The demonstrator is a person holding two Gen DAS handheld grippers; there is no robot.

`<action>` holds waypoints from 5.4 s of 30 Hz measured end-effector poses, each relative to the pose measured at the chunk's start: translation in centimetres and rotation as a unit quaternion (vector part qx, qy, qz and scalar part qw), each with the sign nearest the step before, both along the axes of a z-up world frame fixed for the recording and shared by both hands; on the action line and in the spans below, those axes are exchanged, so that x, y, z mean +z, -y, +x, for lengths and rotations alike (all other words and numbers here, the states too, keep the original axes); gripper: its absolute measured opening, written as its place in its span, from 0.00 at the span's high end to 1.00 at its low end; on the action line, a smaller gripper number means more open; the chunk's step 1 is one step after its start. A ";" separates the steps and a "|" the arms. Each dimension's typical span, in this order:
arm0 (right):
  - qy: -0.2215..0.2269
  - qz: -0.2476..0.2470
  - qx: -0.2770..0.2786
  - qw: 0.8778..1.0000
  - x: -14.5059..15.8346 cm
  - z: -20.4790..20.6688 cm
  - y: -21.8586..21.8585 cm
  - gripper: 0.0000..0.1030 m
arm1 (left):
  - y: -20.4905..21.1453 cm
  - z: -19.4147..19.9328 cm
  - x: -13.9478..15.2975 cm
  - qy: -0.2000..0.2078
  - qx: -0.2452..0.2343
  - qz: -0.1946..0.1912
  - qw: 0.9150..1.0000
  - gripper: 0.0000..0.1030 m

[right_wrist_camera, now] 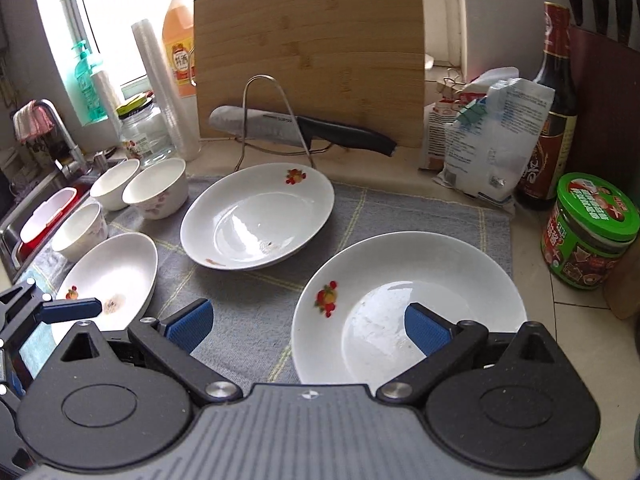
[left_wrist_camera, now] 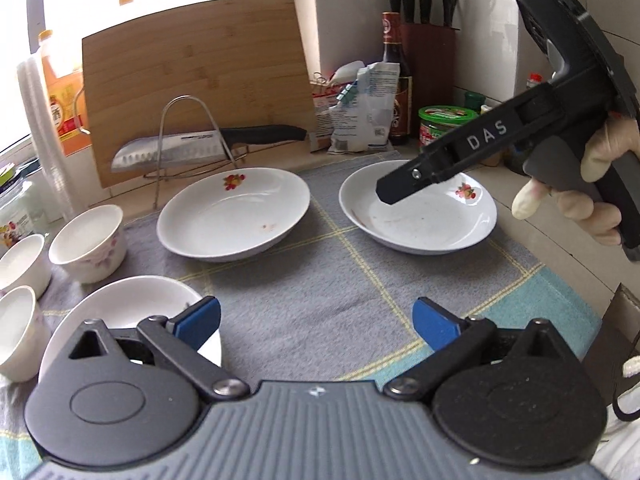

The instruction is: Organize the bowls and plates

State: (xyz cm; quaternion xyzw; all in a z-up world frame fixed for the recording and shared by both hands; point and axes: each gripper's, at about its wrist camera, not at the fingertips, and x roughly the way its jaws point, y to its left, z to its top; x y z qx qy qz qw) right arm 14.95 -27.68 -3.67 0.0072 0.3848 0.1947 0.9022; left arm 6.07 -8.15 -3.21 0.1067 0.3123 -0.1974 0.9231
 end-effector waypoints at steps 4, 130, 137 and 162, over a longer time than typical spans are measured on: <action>-0.005 -0.020 0.001 1.000 -0.5 -1.8 -3.1 0.00 | -3.4 -1.3 -0.2 -0.001 0.011 -0.004 1.000 0.01; -0.191 0.066 0.089 0.975 -5.6 7.3 -22.4 0.01 | -20.2 3.9 -5.2 -0.042 -0.209 0.043 0.976 0.00; -0.203 0.081 0.087 0.972 -5.6 7.8 -22.1 0.02 | -20.1 4.0 -5.2 -0.042 -0.206 0.041 0.977 0.00; -0.197 0.073 0.096 0.973 -4.3 7.1 -21.9 0.01 | -19.4 4.1 -4.3 -0.056 -0.201 0.035 0.977 0.01</action>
